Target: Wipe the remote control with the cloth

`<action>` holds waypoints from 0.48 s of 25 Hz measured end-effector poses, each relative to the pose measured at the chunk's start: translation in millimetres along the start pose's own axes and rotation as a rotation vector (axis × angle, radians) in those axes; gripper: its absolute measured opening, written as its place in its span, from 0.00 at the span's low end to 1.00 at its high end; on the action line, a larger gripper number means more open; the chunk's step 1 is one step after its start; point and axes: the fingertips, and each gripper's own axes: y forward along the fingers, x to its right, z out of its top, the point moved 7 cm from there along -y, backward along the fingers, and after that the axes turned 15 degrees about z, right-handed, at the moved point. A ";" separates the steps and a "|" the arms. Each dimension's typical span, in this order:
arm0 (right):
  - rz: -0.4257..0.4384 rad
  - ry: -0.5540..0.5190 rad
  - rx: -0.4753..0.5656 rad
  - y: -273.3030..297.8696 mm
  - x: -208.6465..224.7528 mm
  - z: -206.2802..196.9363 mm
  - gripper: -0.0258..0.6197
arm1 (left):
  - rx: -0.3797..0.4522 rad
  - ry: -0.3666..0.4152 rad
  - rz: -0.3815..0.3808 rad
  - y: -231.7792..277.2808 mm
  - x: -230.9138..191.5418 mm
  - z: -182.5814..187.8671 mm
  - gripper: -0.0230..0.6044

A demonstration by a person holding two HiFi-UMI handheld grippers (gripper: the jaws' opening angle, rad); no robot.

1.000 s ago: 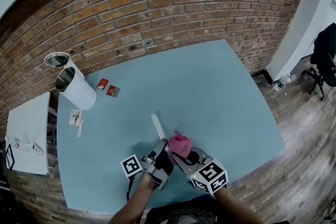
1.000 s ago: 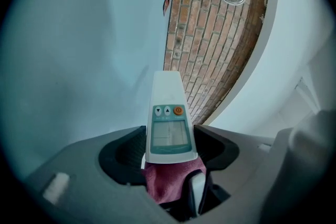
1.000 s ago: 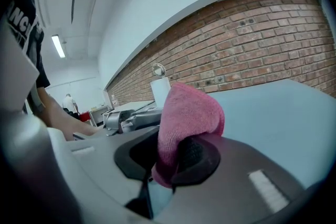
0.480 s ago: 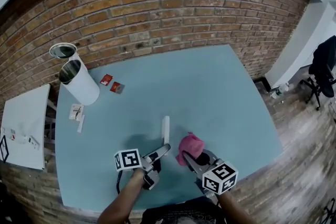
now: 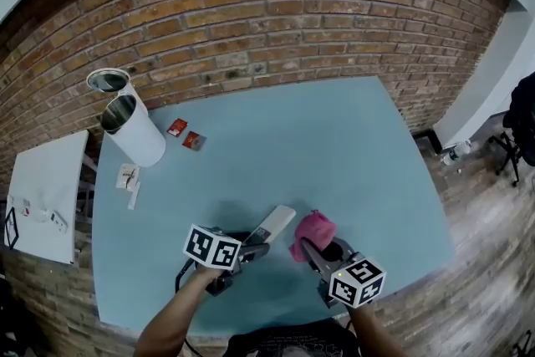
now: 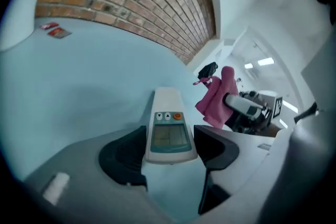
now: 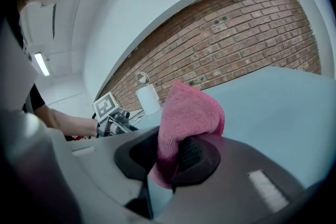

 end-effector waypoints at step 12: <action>0.090 0.023 -0.016 -15.2 32.4 2.7 0.14 | -0.176 0.687 0.202 19.4 4.7 14.8 0.50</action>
